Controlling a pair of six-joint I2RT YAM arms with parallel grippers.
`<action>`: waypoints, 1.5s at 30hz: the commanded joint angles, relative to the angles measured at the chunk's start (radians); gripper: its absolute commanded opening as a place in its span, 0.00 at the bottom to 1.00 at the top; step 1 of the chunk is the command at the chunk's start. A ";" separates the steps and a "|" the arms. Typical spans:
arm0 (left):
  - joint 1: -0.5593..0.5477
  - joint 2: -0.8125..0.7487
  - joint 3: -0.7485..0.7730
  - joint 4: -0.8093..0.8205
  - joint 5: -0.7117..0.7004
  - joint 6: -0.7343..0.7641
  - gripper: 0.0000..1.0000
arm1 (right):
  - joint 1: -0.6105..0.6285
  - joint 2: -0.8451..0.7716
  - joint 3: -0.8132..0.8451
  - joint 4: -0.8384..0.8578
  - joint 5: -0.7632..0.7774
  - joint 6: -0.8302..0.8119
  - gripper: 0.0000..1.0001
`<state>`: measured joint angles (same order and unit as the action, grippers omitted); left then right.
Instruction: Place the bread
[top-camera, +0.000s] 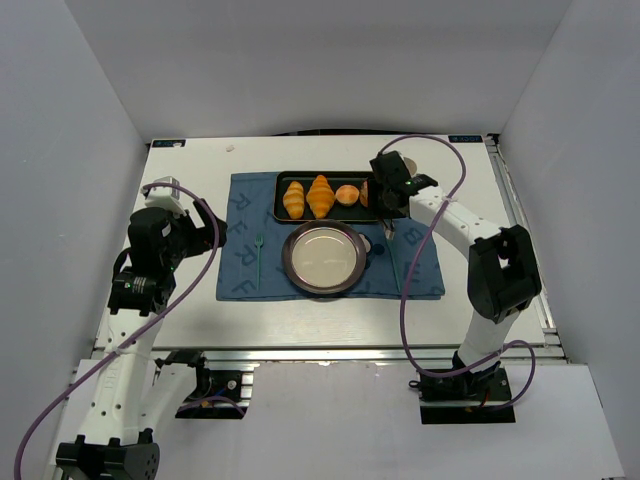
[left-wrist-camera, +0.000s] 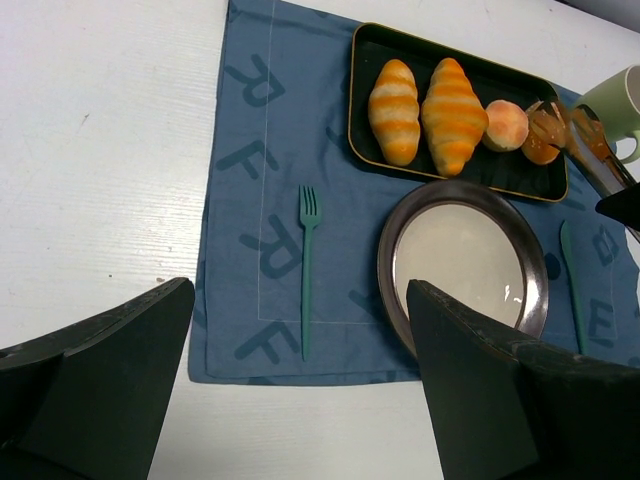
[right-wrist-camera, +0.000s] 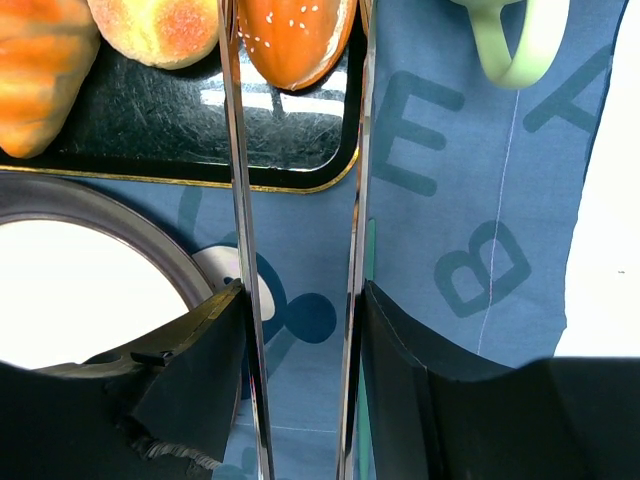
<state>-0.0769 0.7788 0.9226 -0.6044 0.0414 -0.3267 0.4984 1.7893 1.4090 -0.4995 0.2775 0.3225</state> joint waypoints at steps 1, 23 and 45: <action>-0.003 -0.007 0.015 -0.006 -0.006 0.011 0.98 | 0.006 -0.016 -0.005 0.006 -0.001 0.006 0.53; -0.003 -0.010 0.025 -0.035 -0.024 0.031 0.98 | 0.011 -0.177 0.211 -0.161 0.051 -0.063 0.32; -0.003 -0.064 0.071 -0.126 -0.077 0.012 0.98 | 0.546 -0.294 -0.163 -0.128 0.049 0.122 0.33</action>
<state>-0.0769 0.7322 0.9543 -0.7059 -0.0200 -0.3145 1.0180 1.4933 1.2449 -0.6815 0.3012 0.4076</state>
